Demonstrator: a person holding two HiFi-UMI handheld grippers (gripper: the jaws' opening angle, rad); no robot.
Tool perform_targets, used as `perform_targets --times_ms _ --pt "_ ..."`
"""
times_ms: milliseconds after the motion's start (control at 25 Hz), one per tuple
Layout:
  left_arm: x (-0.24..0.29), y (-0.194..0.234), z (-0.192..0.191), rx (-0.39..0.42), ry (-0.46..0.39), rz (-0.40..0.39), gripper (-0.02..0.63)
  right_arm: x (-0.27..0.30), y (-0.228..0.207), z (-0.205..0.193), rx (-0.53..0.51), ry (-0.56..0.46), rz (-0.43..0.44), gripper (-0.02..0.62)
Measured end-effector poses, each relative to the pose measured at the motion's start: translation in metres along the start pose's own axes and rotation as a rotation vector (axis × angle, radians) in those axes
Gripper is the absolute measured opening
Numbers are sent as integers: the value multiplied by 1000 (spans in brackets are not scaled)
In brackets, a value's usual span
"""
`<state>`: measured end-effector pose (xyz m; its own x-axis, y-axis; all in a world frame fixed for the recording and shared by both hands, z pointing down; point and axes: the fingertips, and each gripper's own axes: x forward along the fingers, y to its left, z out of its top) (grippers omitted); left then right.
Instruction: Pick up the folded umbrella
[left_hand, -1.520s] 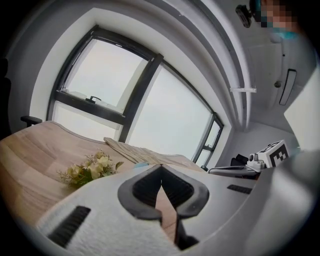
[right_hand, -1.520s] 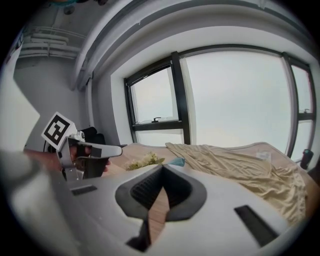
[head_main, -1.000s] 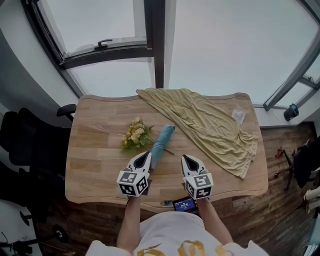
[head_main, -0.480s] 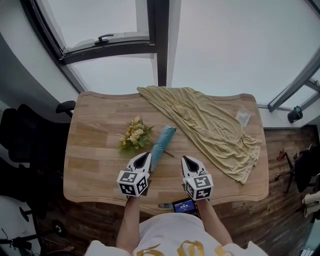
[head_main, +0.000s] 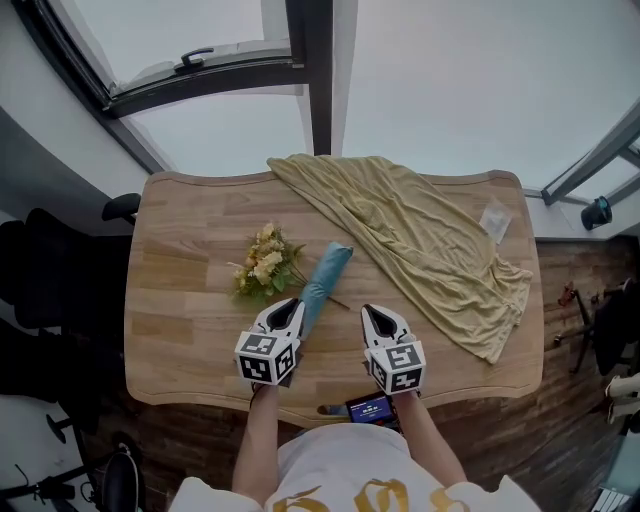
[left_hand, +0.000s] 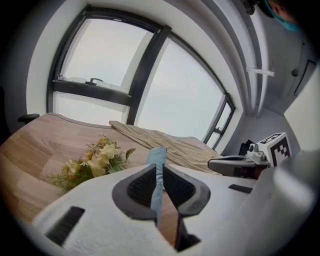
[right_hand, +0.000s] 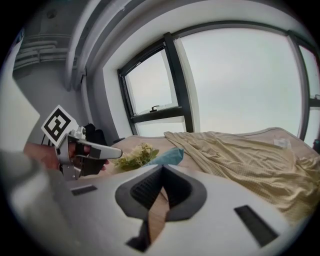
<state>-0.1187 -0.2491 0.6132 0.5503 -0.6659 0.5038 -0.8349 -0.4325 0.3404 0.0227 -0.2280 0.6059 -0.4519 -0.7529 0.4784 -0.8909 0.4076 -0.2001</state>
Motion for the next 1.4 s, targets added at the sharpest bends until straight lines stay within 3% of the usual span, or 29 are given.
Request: perform_targets --times_ms 40,120,280,560,920,1200,1400 --pt "4 2 -2 9 16 5 35 4 -1 0 4 1 2 10" --pt "12 6 -7 28 52 11 134 9 -5 -3 14 8 2 11" --pt "28 10 -18 78 136 11 159 18 -15 -11 35 34 -7 11" --pt "55 17 -44 187 325 7 277 30 -25 -29 63 78 -11 11" --pt "86 17 -72 234 475 -25 310 46 -28 -46 112 113 -5 10" --pt "101 13 -80 249 511 -34 310 52 -34 -50 124 126 -11 9" --pt "111 16 -86 300 518 13 310 53 -37 -56 134 137 -20 11"
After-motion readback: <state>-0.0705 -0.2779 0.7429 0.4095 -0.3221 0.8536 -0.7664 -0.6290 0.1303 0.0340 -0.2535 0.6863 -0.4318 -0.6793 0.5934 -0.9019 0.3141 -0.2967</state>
